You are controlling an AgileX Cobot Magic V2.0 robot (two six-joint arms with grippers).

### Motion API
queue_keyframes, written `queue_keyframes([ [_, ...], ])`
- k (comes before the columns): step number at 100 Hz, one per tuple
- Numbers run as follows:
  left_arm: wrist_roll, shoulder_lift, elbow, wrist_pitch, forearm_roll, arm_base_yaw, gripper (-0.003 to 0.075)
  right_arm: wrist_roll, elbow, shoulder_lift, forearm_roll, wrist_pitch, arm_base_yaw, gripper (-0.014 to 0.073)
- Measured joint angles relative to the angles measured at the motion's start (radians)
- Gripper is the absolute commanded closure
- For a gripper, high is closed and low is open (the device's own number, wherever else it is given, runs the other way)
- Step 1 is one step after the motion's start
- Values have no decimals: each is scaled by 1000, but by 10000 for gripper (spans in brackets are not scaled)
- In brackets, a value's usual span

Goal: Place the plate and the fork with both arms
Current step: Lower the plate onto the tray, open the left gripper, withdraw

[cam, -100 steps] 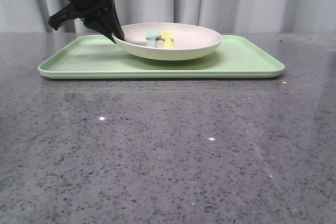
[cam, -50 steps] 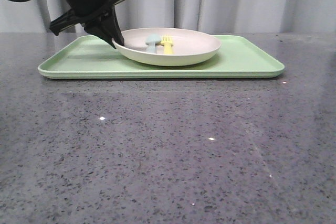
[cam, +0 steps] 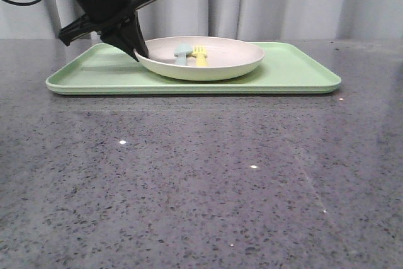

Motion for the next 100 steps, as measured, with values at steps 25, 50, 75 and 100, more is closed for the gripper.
queue_keyframes([
  [25, 0, 0, 0, 2, 0, 0, 591, 0, 0, 0, 0, 0, 0, 228],
  [50, 0, 0, 0, 17, 0, 0, 264, 0, 0, 0, 0, 0, 0, 228],
  [75, 0, -8, -2, 42, 20, 0, 261, 0, 0, 0, 0, 0, 0, 228],
  [100, 0, -145, -2, 57, 171, 0, 261, 0, 0, 0, 0, 0, 0, 228],
])
